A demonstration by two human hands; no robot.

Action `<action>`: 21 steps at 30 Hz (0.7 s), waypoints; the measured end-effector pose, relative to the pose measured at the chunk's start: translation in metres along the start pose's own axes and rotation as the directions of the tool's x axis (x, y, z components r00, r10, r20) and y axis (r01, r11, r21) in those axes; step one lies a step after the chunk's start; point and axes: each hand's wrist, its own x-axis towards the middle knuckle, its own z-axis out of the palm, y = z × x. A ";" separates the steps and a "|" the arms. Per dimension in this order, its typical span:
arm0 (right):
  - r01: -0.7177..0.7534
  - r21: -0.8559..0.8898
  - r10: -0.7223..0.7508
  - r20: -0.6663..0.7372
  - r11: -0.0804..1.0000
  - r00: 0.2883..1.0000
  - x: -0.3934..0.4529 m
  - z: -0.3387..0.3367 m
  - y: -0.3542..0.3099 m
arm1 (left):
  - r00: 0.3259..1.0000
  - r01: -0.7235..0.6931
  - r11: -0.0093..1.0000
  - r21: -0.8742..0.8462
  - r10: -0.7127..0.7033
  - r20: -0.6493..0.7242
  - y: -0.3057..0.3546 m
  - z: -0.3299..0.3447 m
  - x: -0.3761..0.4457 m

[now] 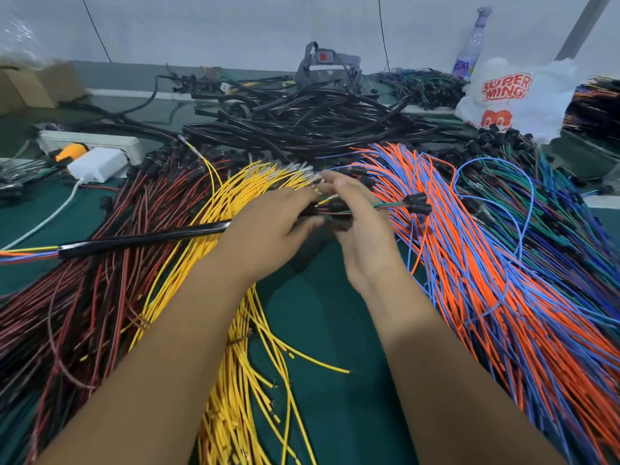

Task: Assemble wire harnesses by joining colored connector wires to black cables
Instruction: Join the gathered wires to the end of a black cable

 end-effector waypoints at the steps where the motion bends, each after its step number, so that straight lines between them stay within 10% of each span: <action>1: -0.014 0.029 0.014 -0.018 0.999 1.000 0.000 -0.002 -0.002 | 1.000 -0.003 1.000 -0.014 0.003 0.014 -0.001 0.000 0.001; 21: 0.280 -0.289 -0.299 -0.023 0.915 0.954 0.003 -0.010 -0.001 | 0.949 0.205 0.979 0.011 -0.196 -0.247 -0.010 0.006 -0.004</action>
